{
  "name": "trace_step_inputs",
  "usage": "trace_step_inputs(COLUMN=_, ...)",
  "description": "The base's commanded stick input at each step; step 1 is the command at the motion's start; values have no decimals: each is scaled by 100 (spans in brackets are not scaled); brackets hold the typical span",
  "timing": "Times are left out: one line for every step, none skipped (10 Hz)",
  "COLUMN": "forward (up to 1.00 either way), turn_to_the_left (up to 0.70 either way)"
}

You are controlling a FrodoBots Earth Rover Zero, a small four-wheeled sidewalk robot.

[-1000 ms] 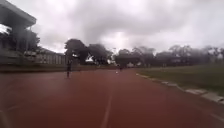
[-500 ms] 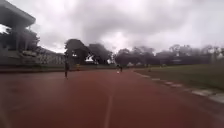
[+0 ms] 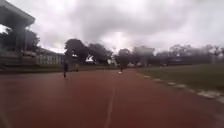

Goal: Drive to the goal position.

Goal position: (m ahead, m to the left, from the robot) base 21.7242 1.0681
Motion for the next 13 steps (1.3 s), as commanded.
trace_step_inputs(forward=50, turn_to_the_left=2)
trace_step_inputs(forward=50, turn_to_the_left=2)
trace_step_inputs(forward=50, turn_to_the_left=2)
trace_step_inputs(forward=50, turn_to_the_left=2)
trace_step_inputs(forward=50, turn_to_the_left=2)
trace_step_inputs(forward=50, turn_to_the_left=2)
trace_step_inputs(forward=50, turn_to_the_left=2)
trace_step_inputs(forward=50, turn_to_the_left=2)
trace_step_inputs(forward=50, turn_to_the_left=2)
trace_step_inputs(forward=50, turn_to_the_left=2)
trace_step_inputs(forward=50, turn_to_the_left=2)
trace_step_inputs(forward=50, turn_to_the_left=2)
trace_step_inputs(forward=50, turn_to_the_left=2)
